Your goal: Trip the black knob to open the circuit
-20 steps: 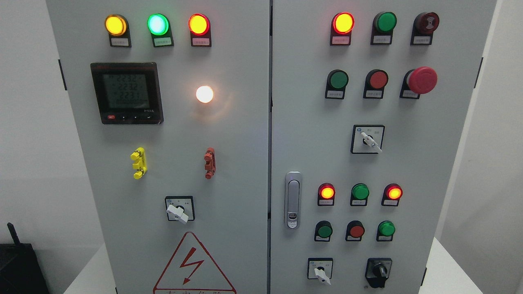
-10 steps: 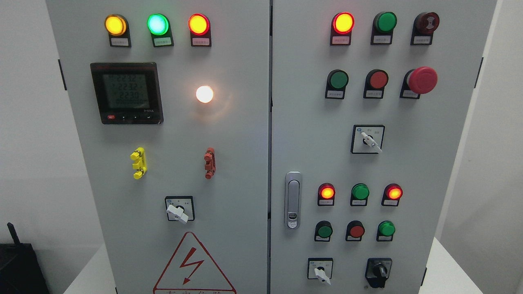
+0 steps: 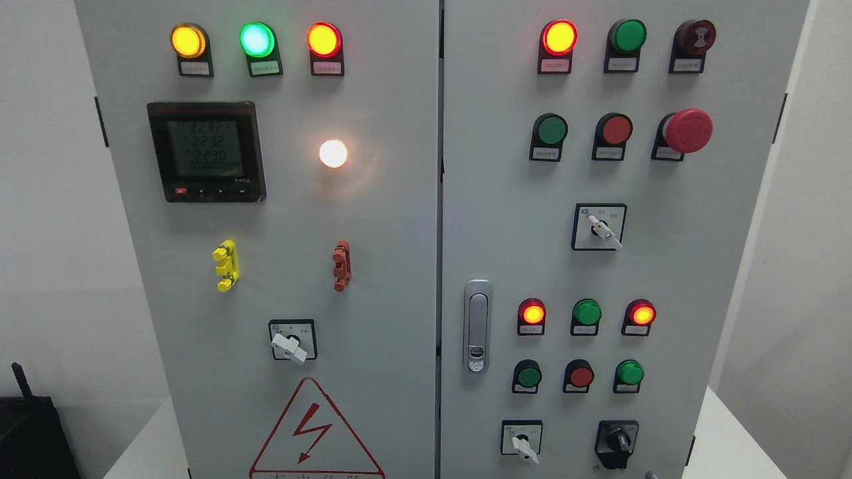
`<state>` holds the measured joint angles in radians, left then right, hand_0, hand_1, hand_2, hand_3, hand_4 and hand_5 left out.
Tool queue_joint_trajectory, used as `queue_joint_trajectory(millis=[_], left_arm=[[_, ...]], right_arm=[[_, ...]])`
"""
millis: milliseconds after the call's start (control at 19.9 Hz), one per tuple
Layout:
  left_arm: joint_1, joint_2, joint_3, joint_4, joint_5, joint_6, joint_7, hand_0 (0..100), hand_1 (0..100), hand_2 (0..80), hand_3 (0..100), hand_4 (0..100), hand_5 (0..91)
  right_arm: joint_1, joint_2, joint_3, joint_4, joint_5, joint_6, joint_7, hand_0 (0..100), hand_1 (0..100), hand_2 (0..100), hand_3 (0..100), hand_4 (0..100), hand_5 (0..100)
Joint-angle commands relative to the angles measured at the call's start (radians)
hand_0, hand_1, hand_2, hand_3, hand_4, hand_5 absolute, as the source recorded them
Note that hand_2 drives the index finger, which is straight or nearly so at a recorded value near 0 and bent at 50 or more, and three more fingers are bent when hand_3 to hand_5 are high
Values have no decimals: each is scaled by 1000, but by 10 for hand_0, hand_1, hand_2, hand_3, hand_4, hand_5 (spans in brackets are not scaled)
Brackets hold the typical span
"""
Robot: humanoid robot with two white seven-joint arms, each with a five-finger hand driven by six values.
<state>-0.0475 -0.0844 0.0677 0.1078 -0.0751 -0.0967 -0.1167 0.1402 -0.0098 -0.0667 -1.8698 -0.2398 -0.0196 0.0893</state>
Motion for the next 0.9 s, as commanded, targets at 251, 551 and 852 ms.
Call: queue_joint_trajectory(millis=[251, 551, 852], left_arm=[[0, 0, 0, -25, 0, 2, 0, 120, 389, 0, 0, 0, 0], [0, 0, 0, -25, 0, 0, 0, 120, 389, 0, 0, 0, 0], [0, 0, 0, -25, 1, 0, 0, 120, 389, 0, 0, 0, 0]], right_arm=[[-36, -16, 19, 27, 2, 6, -3, 0, 0, 22, 1000, 990, 960], [-59, -15, 24, 49, 4, 6, 0, 0, 0, 24, 1000, 992, 960], [-71, -16, 34, 86, 2, 6, 3, 0, 0, 26, 1000, 992, 960]])
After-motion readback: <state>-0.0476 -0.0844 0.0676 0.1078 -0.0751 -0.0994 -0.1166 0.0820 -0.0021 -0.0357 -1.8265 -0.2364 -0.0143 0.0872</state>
